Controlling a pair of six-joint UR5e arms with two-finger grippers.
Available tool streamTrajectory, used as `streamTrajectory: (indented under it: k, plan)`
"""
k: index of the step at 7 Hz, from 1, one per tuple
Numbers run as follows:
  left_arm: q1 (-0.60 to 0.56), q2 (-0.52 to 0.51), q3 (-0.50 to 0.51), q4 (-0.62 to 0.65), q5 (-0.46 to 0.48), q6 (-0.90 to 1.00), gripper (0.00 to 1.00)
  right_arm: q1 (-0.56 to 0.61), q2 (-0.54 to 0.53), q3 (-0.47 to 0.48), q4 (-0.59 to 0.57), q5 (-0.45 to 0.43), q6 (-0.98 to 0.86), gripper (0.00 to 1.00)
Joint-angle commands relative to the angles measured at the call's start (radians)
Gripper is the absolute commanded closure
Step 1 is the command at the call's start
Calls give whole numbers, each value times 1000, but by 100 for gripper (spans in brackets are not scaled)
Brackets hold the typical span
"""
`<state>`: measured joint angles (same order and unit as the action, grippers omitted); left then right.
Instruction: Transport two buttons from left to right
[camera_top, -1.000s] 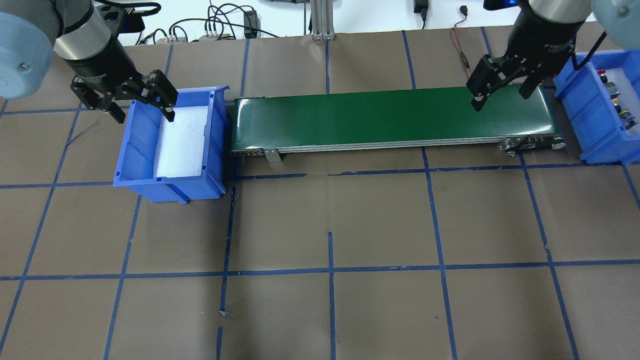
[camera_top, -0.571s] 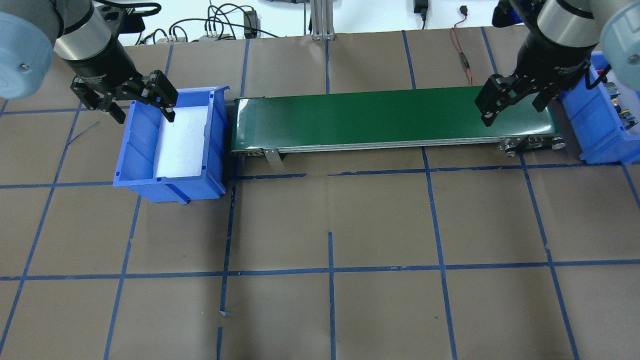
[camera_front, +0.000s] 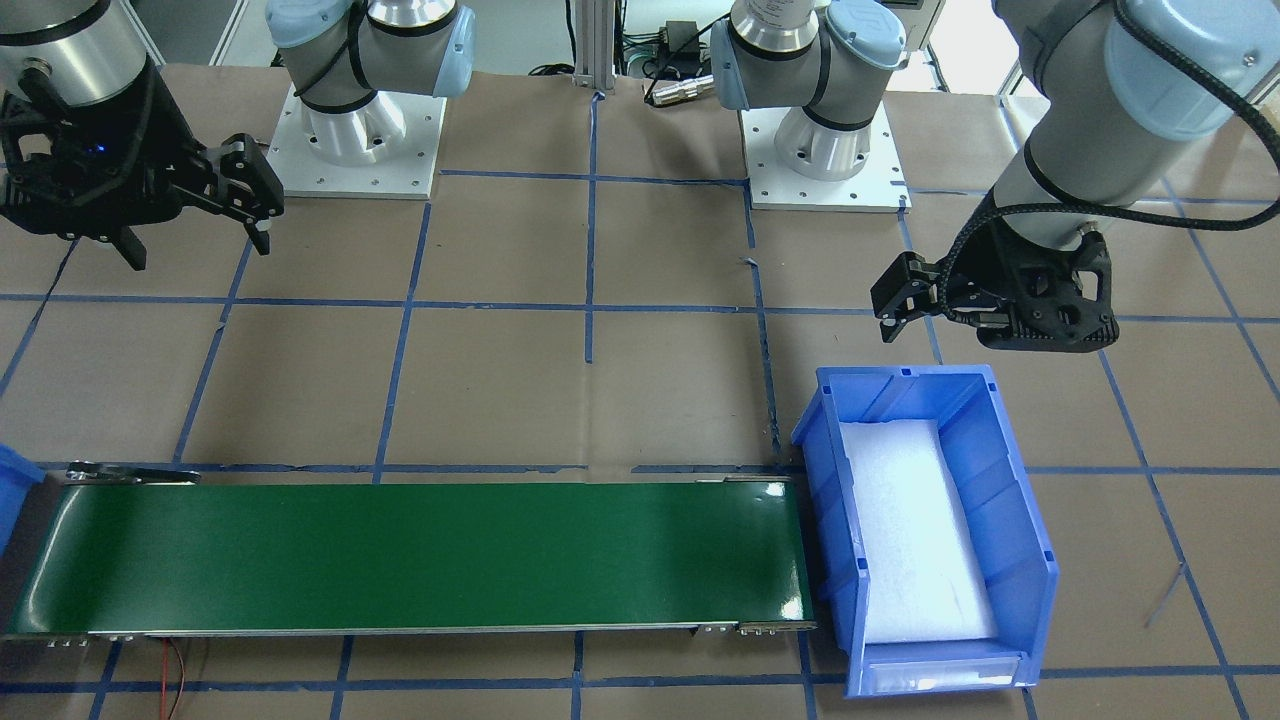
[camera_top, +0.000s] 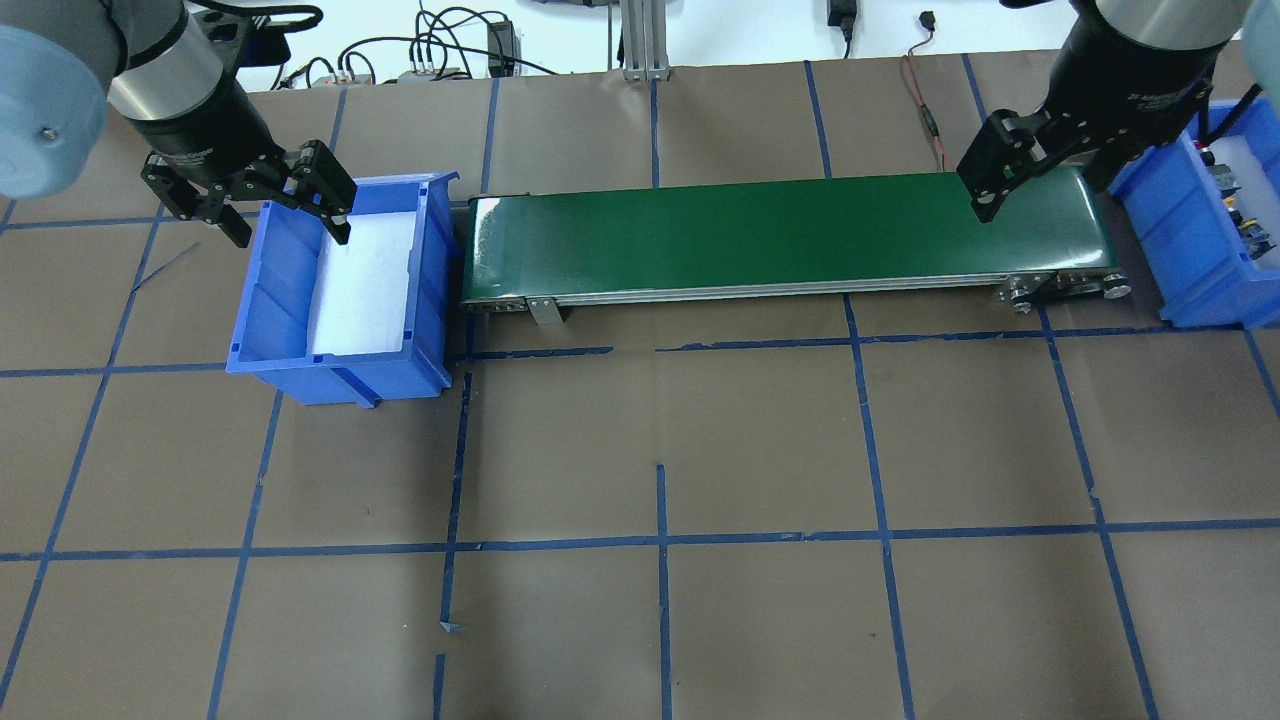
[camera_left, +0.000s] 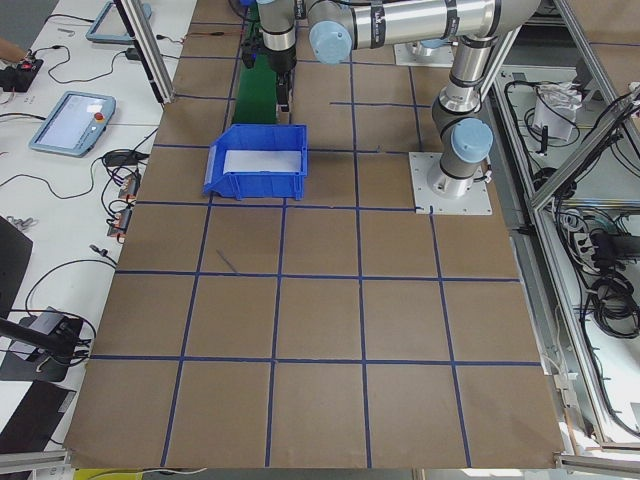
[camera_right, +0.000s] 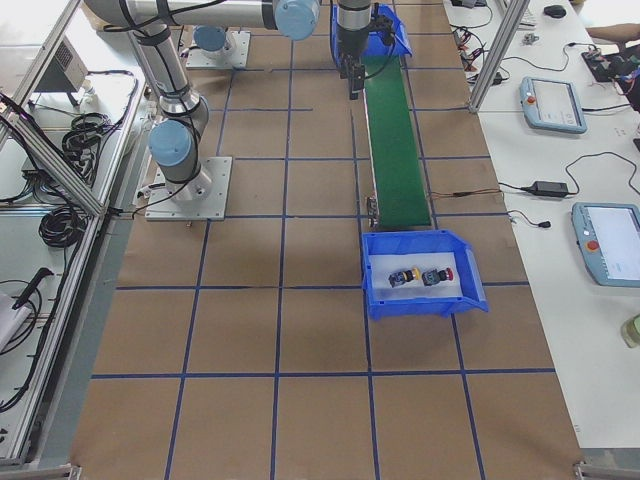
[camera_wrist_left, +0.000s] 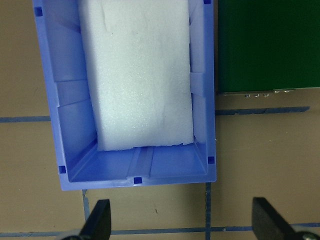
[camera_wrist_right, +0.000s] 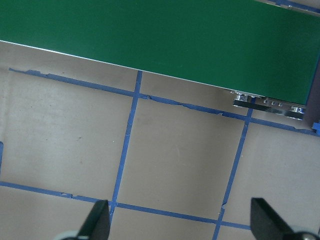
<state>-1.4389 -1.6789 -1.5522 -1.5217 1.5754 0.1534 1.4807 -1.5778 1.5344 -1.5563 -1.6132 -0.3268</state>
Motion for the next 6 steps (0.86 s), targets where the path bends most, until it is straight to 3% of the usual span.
streamTrajectory:
  k: [1, 6]
  plan:
    - [0, -1, 0, 2, 0, 0, 0, 41, 4, -14, 2, 1, 5, 0]
    - [0, -1, 0, 0, 0, 0, 0, 39, 12, -16, 2, -2, 3, 0]
